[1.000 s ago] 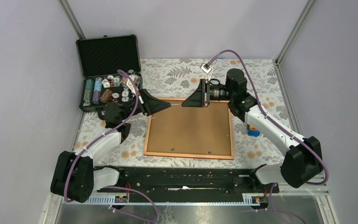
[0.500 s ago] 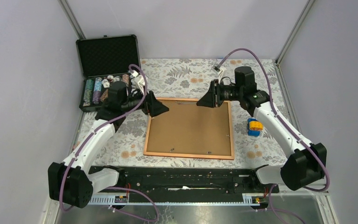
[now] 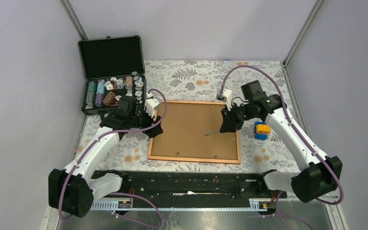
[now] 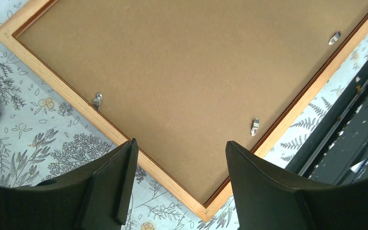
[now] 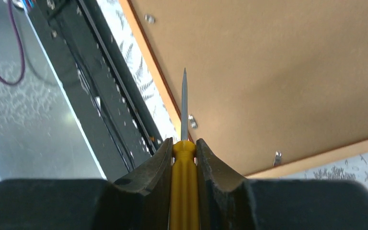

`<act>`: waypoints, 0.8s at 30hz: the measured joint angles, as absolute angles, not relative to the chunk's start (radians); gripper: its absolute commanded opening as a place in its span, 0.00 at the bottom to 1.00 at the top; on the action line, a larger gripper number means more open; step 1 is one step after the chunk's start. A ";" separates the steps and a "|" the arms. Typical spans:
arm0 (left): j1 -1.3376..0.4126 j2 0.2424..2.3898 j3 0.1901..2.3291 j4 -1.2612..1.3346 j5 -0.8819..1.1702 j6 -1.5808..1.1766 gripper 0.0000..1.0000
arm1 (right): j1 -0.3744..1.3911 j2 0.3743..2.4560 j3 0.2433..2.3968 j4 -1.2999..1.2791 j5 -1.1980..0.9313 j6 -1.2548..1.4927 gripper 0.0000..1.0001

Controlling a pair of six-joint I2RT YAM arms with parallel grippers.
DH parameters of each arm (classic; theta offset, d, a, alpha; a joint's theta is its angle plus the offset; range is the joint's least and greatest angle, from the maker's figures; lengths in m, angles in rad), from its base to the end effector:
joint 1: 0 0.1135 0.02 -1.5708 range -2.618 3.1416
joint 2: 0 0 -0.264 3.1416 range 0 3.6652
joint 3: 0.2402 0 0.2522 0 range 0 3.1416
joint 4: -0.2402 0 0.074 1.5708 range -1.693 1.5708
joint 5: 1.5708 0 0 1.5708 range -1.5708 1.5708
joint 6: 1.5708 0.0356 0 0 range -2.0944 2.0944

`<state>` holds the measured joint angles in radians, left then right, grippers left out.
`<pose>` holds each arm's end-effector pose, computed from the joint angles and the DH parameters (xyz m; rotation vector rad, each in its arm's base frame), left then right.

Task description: Take the photo out of the frame

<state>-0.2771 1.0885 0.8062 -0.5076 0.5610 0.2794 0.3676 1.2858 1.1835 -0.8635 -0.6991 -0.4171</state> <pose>0.2092 -0.0792 0.2628 0.8878 2.1219 -0.6570 0.2280 0.1124 0.3182 -1.1676 2.1090 0.8543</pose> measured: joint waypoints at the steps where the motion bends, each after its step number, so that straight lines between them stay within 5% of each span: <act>1: -0.290 1.090 0.803 -0.521 0.539 0.296 0.73 | 0.368 1.273 1.180 -0.900 -0.688 -0.453 0.00; 11: -0.326 1.169 0.803 -0.537 0.462 0.332 0.73 | 0.378 1.191 1.070 -1.077 -0.629 -0.640 0.00; 24: -0.328 1.174 0.800 -0.522 0.437 0.315 0.73 | 0.546 1.198 0.981 -1.002 -0.443 -0.642 0.00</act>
<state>-0.3283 1.1740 0.8001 -0.5224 0.4374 0.3145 0.5465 1.1980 0.9810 -1.0016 -0.4427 -0.6422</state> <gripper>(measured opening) 0.731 0.261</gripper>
